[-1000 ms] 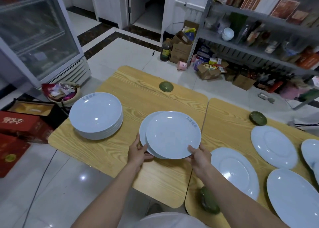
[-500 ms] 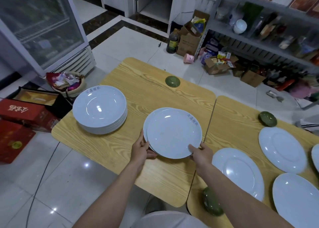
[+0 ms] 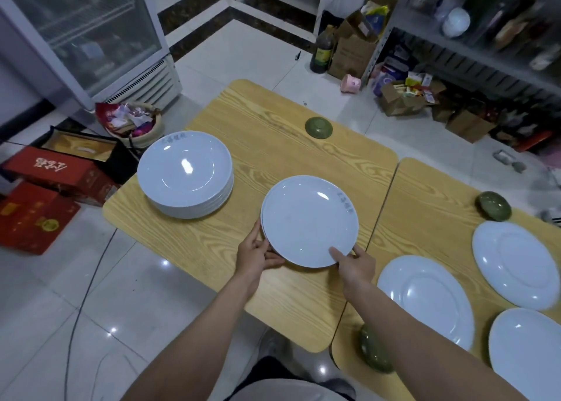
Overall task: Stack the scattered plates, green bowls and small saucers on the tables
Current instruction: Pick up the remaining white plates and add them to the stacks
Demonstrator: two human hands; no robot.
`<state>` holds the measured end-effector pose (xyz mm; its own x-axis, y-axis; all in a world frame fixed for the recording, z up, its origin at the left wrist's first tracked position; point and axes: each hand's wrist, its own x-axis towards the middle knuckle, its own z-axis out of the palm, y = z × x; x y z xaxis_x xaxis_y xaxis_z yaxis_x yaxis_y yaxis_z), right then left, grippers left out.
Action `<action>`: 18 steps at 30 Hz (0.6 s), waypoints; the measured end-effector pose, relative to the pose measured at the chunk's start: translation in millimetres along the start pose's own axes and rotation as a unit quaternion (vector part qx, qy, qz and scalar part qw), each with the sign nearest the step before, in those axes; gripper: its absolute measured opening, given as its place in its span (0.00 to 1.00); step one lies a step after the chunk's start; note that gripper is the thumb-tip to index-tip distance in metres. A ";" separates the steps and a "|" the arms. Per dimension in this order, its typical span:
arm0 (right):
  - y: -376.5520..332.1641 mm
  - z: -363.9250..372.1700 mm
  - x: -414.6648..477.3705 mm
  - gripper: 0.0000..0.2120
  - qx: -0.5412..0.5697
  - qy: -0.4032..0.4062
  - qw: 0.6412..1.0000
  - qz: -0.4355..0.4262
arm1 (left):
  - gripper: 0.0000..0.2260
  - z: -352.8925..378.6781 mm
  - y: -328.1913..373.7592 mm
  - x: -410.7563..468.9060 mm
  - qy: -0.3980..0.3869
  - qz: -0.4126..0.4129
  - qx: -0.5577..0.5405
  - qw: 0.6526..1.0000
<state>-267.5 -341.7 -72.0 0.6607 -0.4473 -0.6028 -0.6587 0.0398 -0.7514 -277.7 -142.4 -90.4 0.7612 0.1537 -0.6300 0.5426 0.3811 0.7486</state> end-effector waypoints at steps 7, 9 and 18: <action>-1.2 2.4 -3.8 0.29 -0.002 0.014 1.000 0.006 | 0.25 1.6 3.8 -4.6 0.008 0.000 0.019 1.000; -1.7 0.1 -5.0 0.29 0.005 0.003 1.000 0.013 | 0.25 2.0 3.5 -4.7 0.011 0.003 0.025 1.000; -7.4 -41.4 -12.7 0.10 -0.097 -0.081 0.991 -0.033 | 0.12 28.7 10.8 -33.6 0.146 0.208 0.352 0.901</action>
<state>-285.9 -373.4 -47.7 0.7429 -0.2934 -0.6017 -0.6591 -0.1638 -0.7340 -287.3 -169.6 -55.2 0.8805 0.4222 -0.2157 0.4015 -0.4221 0.8128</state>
